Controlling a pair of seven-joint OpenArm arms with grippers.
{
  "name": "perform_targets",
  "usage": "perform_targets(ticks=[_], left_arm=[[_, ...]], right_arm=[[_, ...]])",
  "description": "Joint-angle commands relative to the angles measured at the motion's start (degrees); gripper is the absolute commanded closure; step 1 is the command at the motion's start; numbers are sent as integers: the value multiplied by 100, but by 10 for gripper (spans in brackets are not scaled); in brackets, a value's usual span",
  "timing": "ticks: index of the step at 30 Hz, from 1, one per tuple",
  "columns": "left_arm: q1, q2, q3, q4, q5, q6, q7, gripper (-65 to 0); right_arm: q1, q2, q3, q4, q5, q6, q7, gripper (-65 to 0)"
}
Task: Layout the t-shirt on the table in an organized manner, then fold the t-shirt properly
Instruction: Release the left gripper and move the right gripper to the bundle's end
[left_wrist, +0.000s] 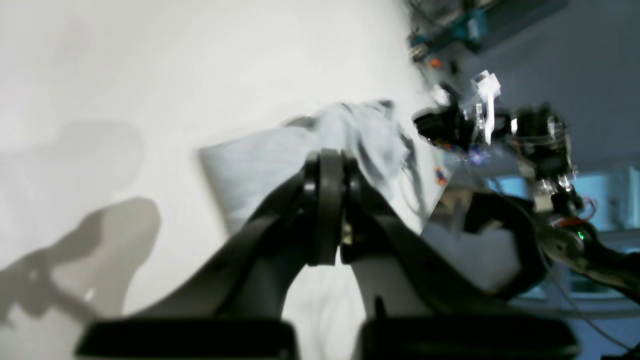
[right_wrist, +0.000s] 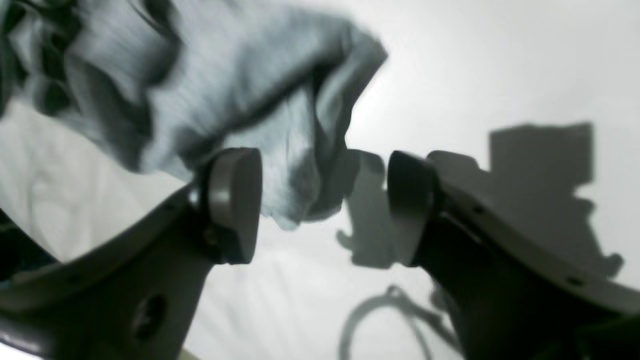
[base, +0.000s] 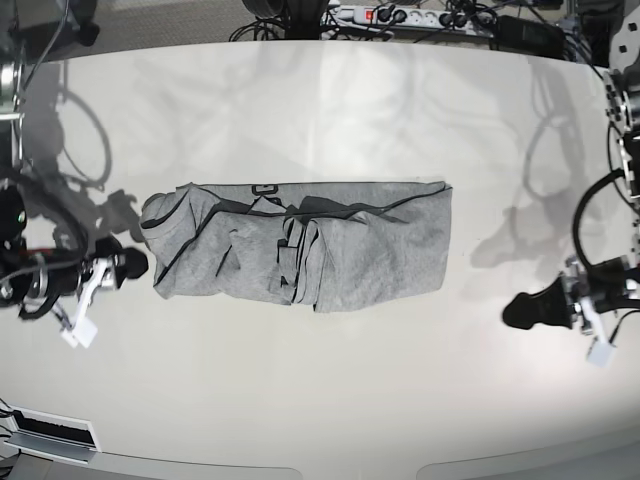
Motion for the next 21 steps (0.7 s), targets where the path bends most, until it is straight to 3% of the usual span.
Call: perform_targets(ticks=[1,6,13,17,21], left_arm=[[-175,-197,-24,87,-141,-41,-55,0],[-173,-664,-24,87,-141,-41,-55,0],[-160,-953,-24,87,-141,-41,-55,0],[-155,-962,-24,83,-141,-41,-55,0],[-157,-960,-24,83,-141,-41,-55,0]], right_arm=[[50,66,39,81,74,-22,186,-422],[-411,-328,376,81,59,118,304,-422],[-730,-1075,2194,70,57,403,387,-422],[-730,-1235,3086,48,61,403,372,-422],[-748,-1268,3209,-68,57,403,398,-422]])
